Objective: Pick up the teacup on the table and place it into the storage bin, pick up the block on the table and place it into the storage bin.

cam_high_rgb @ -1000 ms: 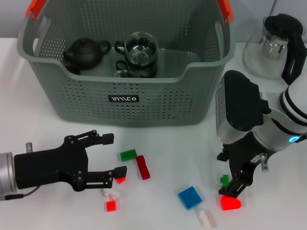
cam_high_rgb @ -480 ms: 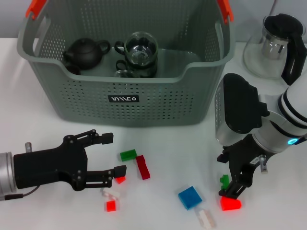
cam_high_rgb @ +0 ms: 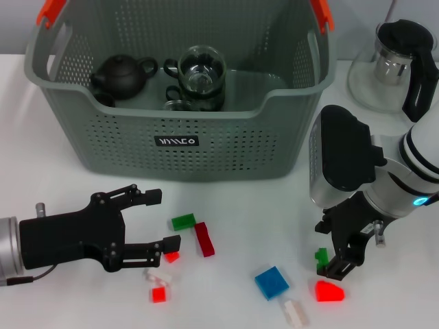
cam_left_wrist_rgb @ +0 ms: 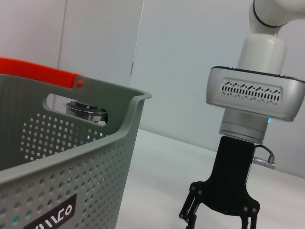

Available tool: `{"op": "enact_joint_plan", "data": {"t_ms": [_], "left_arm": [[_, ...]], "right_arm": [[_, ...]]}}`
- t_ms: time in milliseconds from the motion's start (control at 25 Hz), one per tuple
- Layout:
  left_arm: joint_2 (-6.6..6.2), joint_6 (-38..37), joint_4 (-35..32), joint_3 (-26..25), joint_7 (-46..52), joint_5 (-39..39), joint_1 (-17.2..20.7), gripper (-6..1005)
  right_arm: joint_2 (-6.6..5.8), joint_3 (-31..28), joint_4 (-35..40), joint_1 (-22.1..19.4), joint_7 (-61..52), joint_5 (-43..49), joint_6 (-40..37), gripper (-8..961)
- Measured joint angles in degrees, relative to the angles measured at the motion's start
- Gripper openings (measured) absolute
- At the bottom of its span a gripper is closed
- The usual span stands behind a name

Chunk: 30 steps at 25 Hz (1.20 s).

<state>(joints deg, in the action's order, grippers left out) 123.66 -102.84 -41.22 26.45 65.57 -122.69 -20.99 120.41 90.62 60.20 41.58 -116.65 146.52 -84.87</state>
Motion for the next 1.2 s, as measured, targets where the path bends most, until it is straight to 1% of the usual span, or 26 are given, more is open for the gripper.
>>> {"op": "enact_joint_plan", "data": {"t_ms": [120,360,880,1200], "left_arm": [[0.0,0.01,0.0,0.01,0.0,0.0,-0.01,905],[0.0,0.01,0.0,0.01,0.0,0.0,-0.01,905],[0.0,0.09,0.09,0.0,0.0,0.0,0.08,905],[-0.17,0.5,1.4,-0.01,-0.21,0.0,-0.06,904]], "right_arm": [[0.0,0.05,0.0,0.09,-0.33,0.07,-0.05,838],[0.08,0.25,0.0,0.18,-0.39,-0.08,-0.29,694],[0.09,0.92,-0.48,0.12,-0.42,-0.19,-0.15,693],[0.17,1.6,-1.22,0.49,-0.7,-0.17,0.17,693]]}}
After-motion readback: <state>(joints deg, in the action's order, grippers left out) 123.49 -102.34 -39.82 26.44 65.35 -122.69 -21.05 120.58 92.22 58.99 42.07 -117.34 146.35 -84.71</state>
